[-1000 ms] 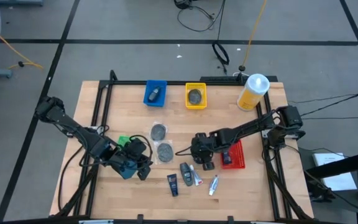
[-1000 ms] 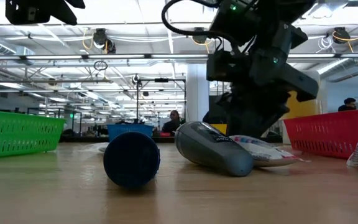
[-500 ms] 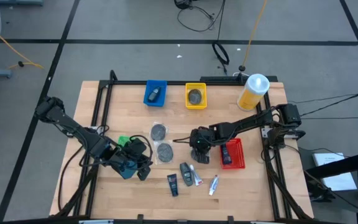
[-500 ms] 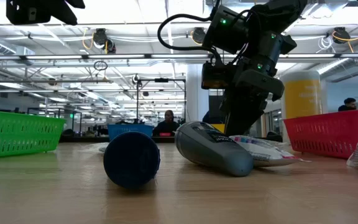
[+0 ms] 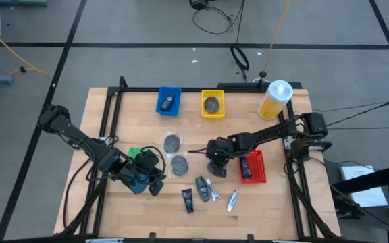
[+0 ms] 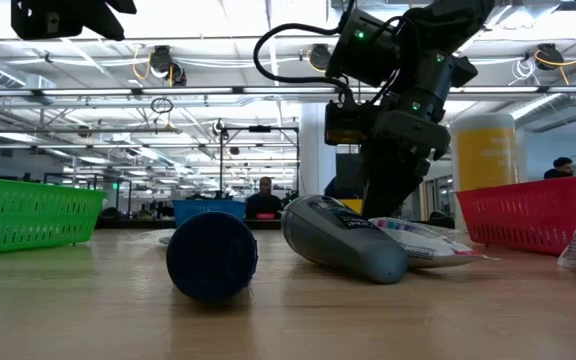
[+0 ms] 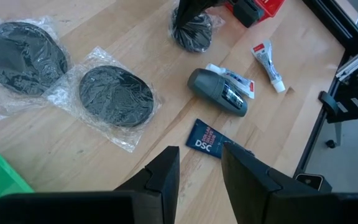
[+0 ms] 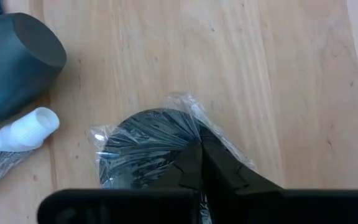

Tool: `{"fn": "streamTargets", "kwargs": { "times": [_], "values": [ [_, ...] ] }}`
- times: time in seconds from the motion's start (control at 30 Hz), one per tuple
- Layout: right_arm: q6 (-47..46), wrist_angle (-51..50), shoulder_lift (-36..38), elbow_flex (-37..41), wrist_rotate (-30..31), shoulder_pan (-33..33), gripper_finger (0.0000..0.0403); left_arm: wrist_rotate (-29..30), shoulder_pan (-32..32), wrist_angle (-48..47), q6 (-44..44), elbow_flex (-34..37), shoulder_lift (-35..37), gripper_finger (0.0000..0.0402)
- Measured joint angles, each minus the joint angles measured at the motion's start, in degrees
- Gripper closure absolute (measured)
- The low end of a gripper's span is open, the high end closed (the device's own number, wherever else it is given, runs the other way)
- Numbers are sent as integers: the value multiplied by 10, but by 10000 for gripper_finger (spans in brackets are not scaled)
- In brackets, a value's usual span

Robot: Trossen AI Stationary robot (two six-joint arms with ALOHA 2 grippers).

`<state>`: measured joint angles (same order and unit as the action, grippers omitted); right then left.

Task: Pick & Place Travel size toiletries
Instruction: Put the black hairbrush into the yellow bin

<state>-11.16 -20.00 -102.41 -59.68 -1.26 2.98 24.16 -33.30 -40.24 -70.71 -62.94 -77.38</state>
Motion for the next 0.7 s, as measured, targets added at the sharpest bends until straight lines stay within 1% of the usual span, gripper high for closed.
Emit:
{"fn": "streamTargets", "kwargs": {
  "times": [0.37,0.7],
  "values": [
    [-19,16,39,2,15,-7,403,0,0,0,1,0,0,286],
    [-19,33,46,2,12,-7,403,-1,5,0,5,0,1,286]
  ]
}}
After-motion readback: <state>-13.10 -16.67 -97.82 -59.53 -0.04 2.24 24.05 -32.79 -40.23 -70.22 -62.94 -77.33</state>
